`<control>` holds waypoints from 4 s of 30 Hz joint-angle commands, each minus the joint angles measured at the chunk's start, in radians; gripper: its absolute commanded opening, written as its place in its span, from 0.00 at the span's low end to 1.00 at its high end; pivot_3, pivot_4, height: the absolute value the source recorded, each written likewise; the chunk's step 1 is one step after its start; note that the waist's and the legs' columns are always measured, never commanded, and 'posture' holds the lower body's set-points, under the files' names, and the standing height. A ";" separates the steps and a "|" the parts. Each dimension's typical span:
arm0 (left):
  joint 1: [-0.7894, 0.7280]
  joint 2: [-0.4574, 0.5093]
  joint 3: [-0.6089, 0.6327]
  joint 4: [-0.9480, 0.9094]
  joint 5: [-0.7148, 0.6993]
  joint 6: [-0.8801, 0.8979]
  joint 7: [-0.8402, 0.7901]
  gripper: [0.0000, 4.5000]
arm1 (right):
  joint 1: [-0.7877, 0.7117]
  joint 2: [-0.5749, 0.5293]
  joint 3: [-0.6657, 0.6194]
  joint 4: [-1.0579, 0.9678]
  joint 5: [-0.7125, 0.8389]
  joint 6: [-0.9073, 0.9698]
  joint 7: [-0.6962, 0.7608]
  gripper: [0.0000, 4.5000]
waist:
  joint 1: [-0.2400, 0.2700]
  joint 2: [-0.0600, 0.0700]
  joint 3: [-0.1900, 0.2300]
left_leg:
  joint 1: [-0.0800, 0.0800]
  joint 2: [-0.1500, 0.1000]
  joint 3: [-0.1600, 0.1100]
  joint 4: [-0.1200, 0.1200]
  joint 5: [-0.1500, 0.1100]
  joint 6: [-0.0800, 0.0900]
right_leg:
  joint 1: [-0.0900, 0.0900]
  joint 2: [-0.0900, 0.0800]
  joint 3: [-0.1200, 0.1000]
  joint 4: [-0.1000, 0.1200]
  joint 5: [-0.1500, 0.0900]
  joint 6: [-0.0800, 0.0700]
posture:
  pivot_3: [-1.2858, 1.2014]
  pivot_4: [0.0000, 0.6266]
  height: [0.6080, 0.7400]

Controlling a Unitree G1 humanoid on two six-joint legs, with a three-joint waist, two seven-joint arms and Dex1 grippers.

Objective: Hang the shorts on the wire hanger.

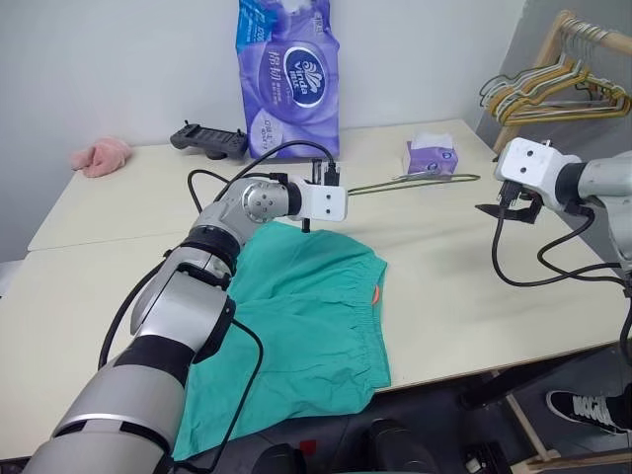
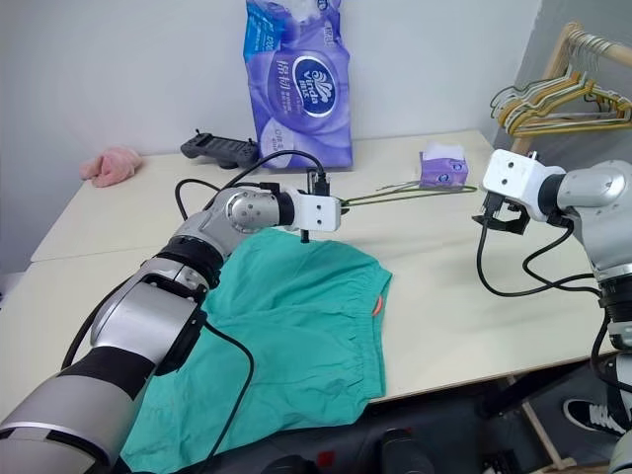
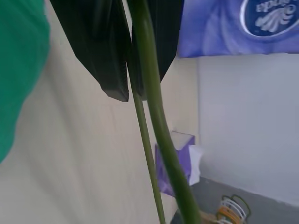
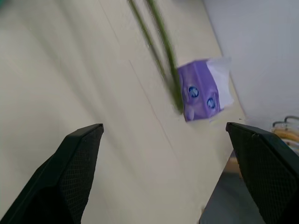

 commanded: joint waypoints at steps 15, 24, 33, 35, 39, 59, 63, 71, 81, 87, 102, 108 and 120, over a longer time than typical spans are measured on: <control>-0.073 0.020 -0.070 0.010 0.115 -0.111 0.224 0.00 | -0.044 0.067 0.005 0.027 -0.073 -0.074 -0.057 0.99 | 0.001 0.000 0.000 | 0.000 -0.001 0.000 0.000 0.000 0.000 | 0.000 0.001 -0.001 0.000 0.000 0.000 | 0.47 0.05 1.00; -0.076 0.019 -0.073 0.010 0.118 -0.116 0.222 0.00 | -0.058 0.077 0.013 0.058 -0.089 -0.120 -0.062 0.70 | 0.001 0.000 0.000 | 0.000 -0.002 0.000 0.000 0.000 0.000 | 0.000 0.002 0.000 0.000 0.000 0.000 | 0.47 0.06 1.00; -0.079 0.018 -0.073 0.016 0.119 -0.112 0.220 0.00 | -0.073 0.076 0.030 0.082 -0.131 -0.218 -0.067 0.00 | 0.001 0.000 0.000 | 0.000 -0.002 0.000 0.000 0.000 0.000 | 0.000 0.002 0.000 0.000 0.000 0.000 | 0.47 0.06 1.00; -0.079 0.019 -0.073 0.016 0.118 -0.112 0.219 0.00 | -0.076 0.075 0.032 0.085 -0.140 -0.238 -0.069 0.00 | 0.001 0.000 0.000 | 0.000 -0.002 0.000 0.000 0.000 0.000 | 0.000 0.002 0.000 0.000 0.000 0.000 | 0.48 0.06 1.00; -0.079 0.020 -0.072 0.019 0.117 -0.110 0.218 0.00 | -0.080 0.073 0.037 0.100 -0.164 -0.282 -0.080 0.00 | 0.001 0.000 0.000 | 0.000 -0.002 0.000 0.000 0.000 0.000 | 0.000 0.002 0.000 0.000 0.000 0.000 | 0.48 0.06 1.00; -0.052 0.124 0.055 -0.008 -0.099 -0.174 -0.090 1.00 | 0.047 0.010 -0.051 0.098 -0.085 -0.214 -0.052 0.00 | 0.000 0.000 0.000 | 0.000 -0.002 0.000 0.000 0.000 0.000 | 0.000 0.002 0.000 0.000 0.000 0.000 | 0.47 0.06 1.00; -0.029 0.186 0.097 -0.018 -0.150 -0.155 -0.122 1.00 | 0.157 -0.086 -0.109 0.124 -0.041 -0.203 -0.023 0.00 | 0.003 0.000 0.000 | 0.000 -0.003 0.000 0.000 0.000 0.000 | 0.000 0.001 0.000 0.000 0.000 0.001 | 0.47 0.06 1.00; 0.665 0.187 0.338 -0.907 -0.909 0.667 -0.536 1.00 | 0.562 -0.169 -0.303 -0.151 0.212 0.139 0.147 0.00 | -0.006 0.007 -0.008 | 0.003 0.004 0.000 0.002 -0.002 -0.001 | 0.004 0.002 0.001 0.000 -0.001 0.002 | 0.48 0.07 1.00; 1.175 0.300 0.417 -1.436 -1.050 1.017 -0.457 1.00 | 1.066 -0.266 -0.521 -0.591 0.729 0.903 0.429 0.00 | 0.052 0.006 -0.012 | 0.014 0.004 -0.001 0.001 -0.005 0.001 | 0.015 0.004 0.000 -0.002 -0.005 0.007 | 0.49 0.10 1.00; 1.209 0.299 0.428 -1.495 -1.040 1.023 -0.459 1.00 | 1.096 -0.231 -0.519 -0.667 0.918 1.148 0.377 0.00 | 0.089 -0.002 -0.011 | 0.020 0.002 0.000 0.001 -0.005 0.002 | 0.022 0.006 0.000 -0.007 -0.005 0.007 | 0.49 0.11 1.00; 1.240 0.268 0.404 -1.548 -1.019 1.036 -0.429 1.00 | 1.248 -0.175 -0.479 -0.589 0.962 1.147 0.262 0.00 | 0.107 -0.009 -0.005 | 0.020 0.003 0.001 0.000 -0.006 0.002 | 0.024 0.006 0.001 -0.010 -0.006 0.007 | 0.50 0.15 1.00; 1.241 0.266 0.408 -1.537 -1.014 1.038 -0.430 1.00 | 1.368 -0.201 -0.486 -0.653 0.978 1.091 0.276 0.00 | 0.107 -0.009 -0.001 | 0.020 0.006 -0.001 -0.002 -0.006 0.002 | 0.026 0.006 -0.001 -0.016 -0.006 0.006 | 0.50 0.17 1.00; 1.228 0.269 0.408 -1.526 -1.008 1.041 -0.440 1.00 | 1.342 -0.213 -0.464 -0.638 0.988 1.063 0.268 0.00 | 0.109 -0.012 0.016 | 0.019 0.005 -0.001 -0.002 -0.007 0.003 | 0.026 0.005 0.000 -0.019 -0.006 0.007 | 0.50 0.17 1.00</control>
